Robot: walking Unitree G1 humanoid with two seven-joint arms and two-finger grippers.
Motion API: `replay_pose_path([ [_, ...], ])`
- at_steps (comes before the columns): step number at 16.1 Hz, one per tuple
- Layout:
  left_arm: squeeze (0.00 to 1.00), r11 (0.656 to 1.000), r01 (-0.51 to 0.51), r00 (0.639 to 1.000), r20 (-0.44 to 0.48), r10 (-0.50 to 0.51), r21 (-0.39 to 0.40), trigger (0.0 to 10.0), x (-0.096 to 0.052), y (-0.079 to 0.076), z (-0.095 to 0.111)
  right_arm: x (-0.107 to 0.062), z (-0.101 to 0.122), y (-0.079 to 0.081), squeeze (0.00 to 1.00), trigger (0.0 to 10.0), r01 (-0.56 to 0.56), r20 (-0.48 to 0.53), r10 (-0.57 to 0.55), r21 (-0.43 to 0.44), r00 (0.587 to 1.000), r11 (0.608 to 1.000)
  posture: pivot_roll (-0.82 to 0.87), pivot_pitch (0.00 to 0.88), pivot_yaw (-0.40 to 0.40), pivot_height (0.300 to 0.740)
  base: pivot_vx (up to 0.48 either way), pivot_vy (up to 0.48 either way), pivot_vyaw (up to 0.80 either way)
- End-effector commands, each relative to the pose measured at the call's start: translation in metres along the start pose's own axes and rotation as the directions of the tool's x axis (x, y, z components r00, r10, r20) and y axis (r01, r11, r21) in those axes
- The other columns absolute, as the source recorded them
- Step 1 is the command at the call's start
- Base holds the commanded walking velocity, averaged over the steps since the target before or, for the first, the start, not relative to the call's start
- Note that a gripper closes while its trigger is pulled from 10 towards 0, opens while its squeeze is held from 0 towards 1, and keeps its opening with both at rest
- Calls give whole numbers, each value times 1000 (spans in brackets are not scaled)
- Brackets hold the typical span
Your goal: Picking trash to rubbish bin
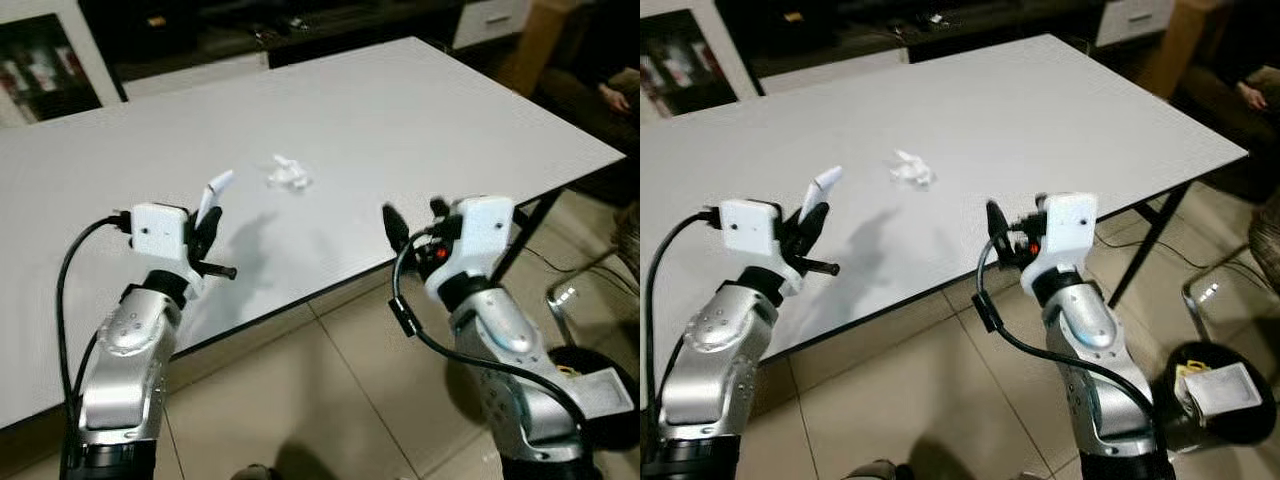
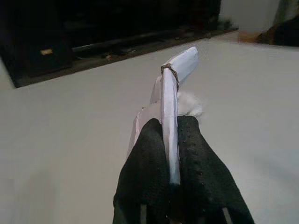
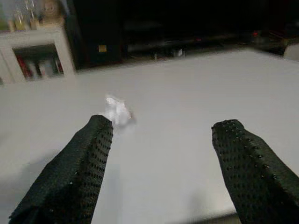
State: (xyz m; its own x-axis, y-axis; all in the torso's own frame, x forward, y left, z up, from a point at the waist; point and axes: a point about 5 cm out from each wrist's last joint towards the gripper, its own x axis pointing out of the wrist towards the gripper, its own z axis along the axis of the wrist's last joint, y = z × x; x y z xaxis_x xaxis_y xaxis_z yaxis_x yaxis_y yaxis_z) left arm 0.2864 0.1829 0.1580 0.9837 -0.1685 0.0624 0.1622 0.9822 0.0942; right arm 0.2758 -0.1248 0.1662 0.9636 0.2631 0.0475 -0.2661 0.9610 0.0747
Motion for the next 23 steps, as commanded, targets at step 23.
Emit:
replay_pose_path([
  [23, 0, 991, -33, 998, -52, 41, 133, 10000, -15, 9, 13, 15, -12, 33, 0, 10000, -217, -65, 216, 1, 974, 976, 31, 29, 6, 740, 276, 0, 668],
])
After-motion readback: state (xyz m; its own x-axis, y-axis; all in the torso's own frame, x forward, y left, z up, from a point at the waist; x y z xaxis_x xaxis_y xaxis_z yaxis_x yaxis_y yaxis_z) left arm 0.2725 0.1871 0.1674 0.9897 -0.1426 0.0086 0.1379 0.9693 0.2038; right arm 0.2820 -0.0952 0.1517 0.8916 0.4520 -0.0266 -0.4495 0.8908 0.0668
